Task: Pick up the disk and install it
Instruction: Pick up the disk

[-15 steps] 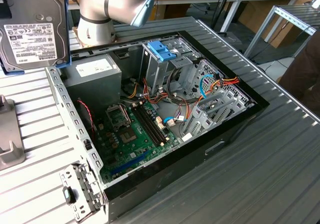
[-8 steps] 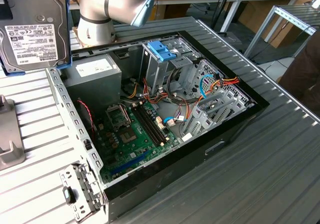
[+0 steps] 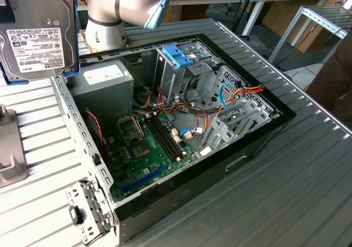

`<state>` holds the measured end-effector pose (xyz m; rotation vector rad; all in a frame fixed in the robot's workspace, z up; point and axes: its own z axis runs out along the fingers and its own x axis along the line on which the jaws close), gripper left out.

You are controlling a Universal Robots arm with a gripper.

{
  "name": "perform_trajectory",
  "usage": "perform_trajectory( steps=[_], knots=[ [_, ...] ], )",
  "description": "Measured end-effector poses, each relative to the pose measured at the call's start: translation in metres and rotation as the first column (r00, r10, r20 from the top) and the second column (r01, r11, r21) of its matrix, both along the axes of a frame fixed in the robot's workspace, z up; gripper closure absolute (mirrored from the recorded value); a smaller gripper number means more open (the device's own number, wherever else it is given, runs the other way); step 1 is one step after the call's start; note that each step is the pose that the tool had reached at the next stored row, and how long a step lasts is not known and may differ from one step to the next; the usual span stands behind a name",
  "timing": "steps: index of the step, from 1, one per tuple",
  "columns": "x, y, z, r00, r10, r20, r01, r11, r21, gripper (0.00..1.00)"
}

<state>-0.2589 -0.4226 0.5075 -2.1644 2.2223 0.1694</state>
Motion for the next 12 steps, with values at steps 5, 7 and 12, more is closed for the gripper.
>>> perform_trajectory(
  steps=[5, 7, 12],
  knots=[
    [0.0005, -0.0020, 0.0000, 1.0000, 0.000, 0.0000, 0.000, 1.0000, 0.0000, 0.63],
    [0.0007, -0.0027, 0.0000, 1.0000, 0.000, 0.0000, 0.000, 1.0000, 0.0000, 0.63],
    [0.0012, -0.0047, 0.0000, 1.0000, 0.000, -0.0001, 0.000, 1.0000, -0.0001, 0.63]
  ],
)
